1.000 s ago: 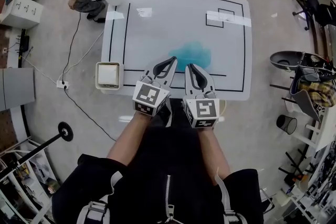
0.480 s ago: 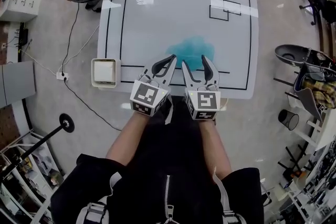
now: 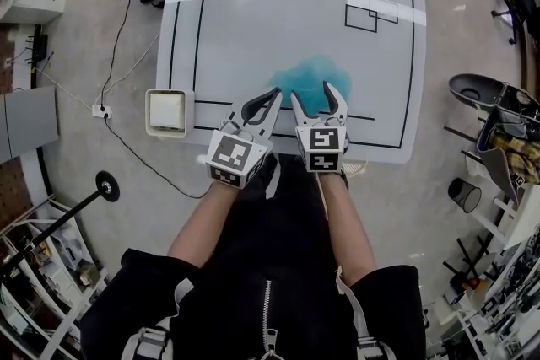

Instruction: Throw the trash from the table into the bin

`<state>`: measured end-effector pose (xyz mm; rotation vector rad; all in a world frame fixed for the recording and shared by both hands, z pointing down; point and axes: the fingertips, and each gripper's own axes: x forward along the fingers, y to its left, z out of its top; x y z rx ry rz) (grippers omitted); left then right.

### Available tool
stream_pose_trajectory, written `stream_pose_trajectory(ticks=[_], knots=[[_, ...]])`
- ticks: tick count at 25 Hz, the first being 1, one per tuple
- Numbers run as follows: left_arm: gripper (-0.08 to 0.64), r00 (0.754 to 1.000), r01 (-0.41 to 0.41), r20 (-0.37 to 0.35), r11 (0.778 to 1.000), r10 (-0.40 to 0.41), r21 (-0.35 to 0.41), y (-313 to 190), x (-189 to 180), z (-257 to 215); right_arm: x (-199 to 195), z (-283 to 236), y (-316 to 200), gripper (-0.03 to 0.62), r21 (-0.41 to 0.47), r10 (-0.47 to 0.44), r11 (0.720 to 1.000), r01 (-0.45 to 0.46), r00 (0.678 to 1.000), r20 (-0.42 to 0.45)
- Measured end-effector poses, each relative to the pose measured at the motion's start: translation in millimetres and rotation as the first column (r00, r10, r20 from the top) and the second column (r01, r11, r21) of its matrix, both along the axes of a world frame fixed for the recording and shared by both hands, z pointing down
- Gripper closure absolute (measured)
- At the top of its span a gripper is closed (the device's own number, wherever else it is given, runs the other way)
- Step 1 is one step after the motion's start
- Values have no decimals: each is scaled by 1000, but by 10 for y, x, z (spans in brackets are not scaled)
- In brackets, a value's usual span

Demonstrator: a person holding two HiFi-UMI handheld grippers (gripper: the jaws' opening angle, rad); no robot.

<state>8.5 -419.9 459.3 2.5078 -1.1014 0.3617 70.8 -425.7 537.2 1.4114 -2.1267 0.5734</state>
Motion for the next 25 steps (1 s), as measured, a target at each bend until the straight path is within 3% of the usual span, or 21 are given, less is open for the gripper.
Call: stream_pose_trajectory(ticks=[8, 18, 25], knots=[[553, 999, 37, 19, 999, -36, -32, 4, -120, 25, 27, 492, -103, 296, -123, -88, 990, 75, 991, -104], [554, 997, 66, 28, 997, -65, -38, 18, -188, 45, 13, 728, -115, 296, -205, -122, 974, 97, 986, -113], [552, 997, 72, 25, 997, -71, -32, 82, -206, 31, 27, 724, -81, 310, -208, -106, 975, 80, 988, -115]])
